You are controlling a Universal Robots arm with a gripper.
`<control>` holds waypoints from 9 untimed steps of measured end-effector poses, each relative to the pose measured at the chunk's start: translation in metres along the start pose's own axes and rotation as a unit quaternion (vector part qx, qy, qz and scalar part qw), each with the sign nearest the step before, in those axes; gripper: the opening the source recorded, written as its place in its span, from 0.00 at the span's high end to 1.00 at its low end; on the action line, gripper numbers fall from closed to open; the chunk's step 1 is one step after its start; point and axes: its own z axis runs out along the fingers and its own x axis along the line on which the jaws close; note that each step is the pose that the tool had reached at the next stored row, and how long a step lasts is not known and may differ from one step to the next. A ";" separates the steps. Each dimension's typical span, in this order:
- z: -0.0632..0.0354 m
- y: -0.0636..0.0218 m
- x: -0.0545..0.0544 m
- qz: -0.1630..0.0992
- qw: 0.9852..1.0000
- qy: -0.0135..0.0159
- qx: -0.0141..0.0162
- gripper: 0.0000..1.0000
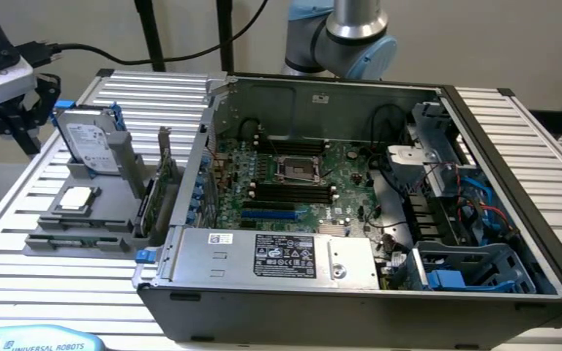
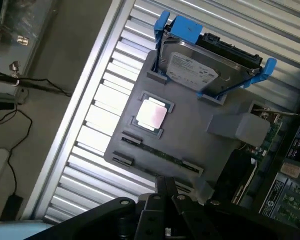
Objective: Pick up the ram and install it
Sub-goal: 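Pick up the ram and move it above insertion slot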
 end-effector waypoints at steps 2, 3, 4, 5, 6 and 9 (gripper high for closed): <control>0.0006 0.0000 0.000 -0.018 1.000 0.001 0.000 0.89; 0.0010 0.0000 0.000 -0.027 1.000 0.001 0.000 0.89; 0.0013 0.0000 0.000 -0.036 0.999 0.001 0.000 0.89; 0.0017 -0.0001 0.000 -0.045 0.999 0.002 0.000 0.89; 0.0020 -0.0001 0.000 -0.054 0.999 0.002 0.000 0.89; 0.0030 -0.0001 0.000 -0.081 0.997 0.003 0.000 0.89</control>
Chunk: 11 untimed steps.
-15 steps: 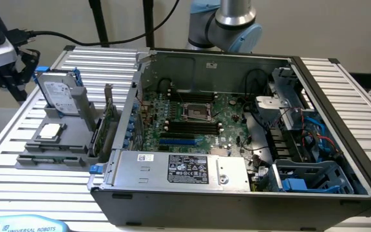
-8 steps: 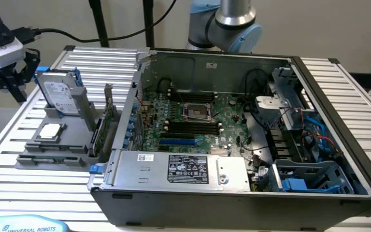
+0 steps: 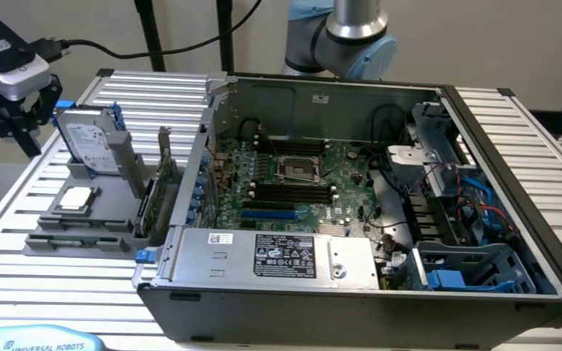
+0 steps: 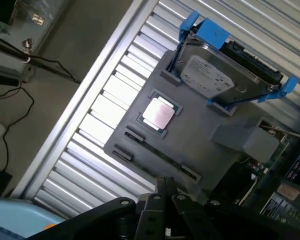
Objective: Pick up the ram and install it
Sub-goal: 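Pick up the ram and move it above insertion slot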
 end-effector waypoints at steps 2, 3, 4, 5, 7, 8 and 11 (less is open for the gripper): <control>0.0007 -0.0001 0.000 -0.019 1.000 0.001 0.000 0.89; 0.0011 -0.0001 0.000 -0.028 1.000 0.001 0.000 0.89; 0.0014 -0.0001 0.000 -0.037 0.999 0.002 0.000 0.89; 0.0018 -0.0001 0.000 -0.046 0.999 0.002 0.000 0.89; 0.0025 -0.0001 0.000 -0.064 0.998 0.003 0.000 0.89; 0.0029 -0.0002 0.000 -0.073 0.997 0.003 0.000 0.89; 0.0043 -0.0003 0.000 -0.100 0.995 0.004 0.000 0.89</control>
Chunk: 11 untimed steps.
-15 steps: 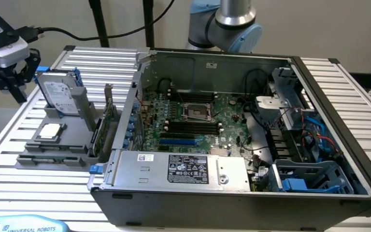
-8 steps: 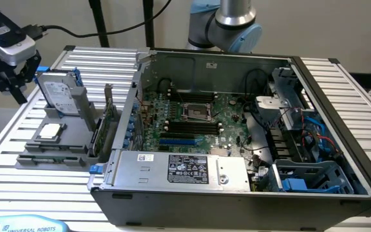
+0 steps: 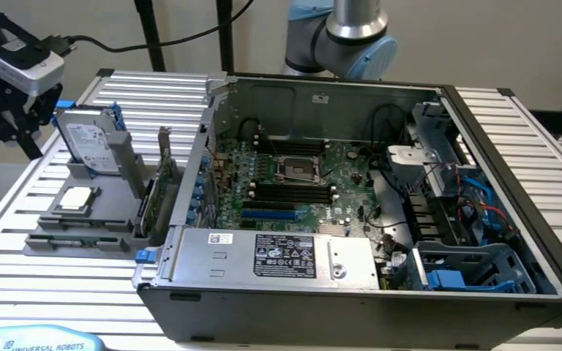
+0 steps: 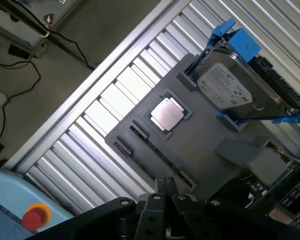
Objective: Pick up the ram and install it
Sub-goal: 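Pick up the ram and move it above insertion slot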
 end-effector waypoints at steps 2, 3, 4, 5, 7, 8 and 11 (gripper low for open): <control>0.0009 0.0000 0.000 -0.018 1.000 0.001 0.000 0.89; 0.0013 0.0001 0.000 -0.027 1.000 0.001 0.000 0.89; 0.0018 0.0000 0.000 -0.036 0.999 0.001 0.000 0.89; 0.0024 0.0000 0.000 -0.045 0.999 0.002 0.000 0.89; 0.0033 -0.0001 0.000 -0.063 0.998 0.003 0.000 0.89; 0.0039 -0.0001 0.000 -0.073 0.997 0.003 0.000 0.89; 0.0055 -0.0002 0.000 -0.100 0.995 0.004 0.000 0.89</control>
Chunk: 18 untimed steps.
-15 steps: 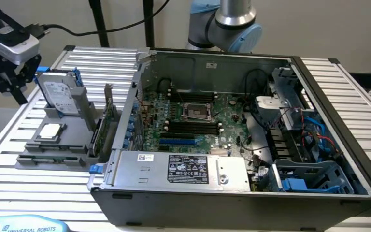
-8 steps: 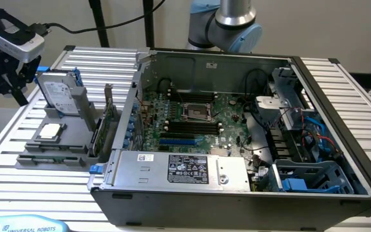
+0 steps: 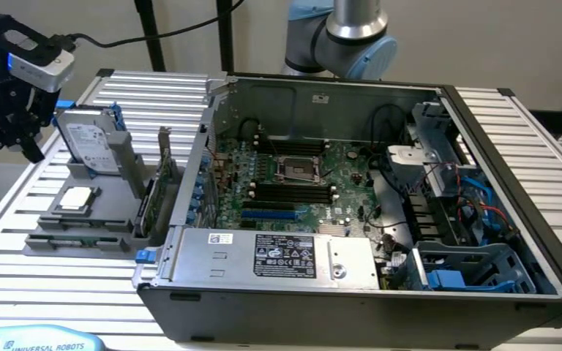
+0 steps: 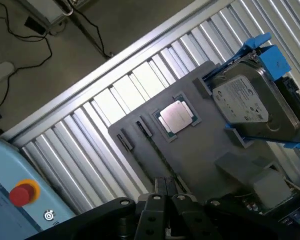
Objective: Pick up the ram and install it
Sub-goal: 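Pick up the ram and move it above insertion slot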
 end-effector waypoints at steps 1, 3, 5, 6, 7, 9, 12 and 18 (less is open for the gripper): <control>0.0006 0.0000 0.000 -0.009 1.000 0.000 0.000 0.89; 0.0018 -0.0001 0.000 -0.027 1.000 0.001 0.000 0.89; 0.0031 -0.0001 0.000 -0.045 0.999 0.002 0.000 0.89; 0.0038 -0.0002 0.000 -0.054 0.999 0.002 0.000 0.89; 0.0045 -0.0002 0.000 -0.063 0.998 0.002 0.000 0.89; 0.0059 -0.0003 0.000 -0.081 0.997 0.003 0.000 0.89; 0.0080 -0.0003 0.000 -0.108 0.994 0.004 0.000 0.89; 0.0126 -0.0005 0.000 -0.162 0.987 0.006 0.001 0.89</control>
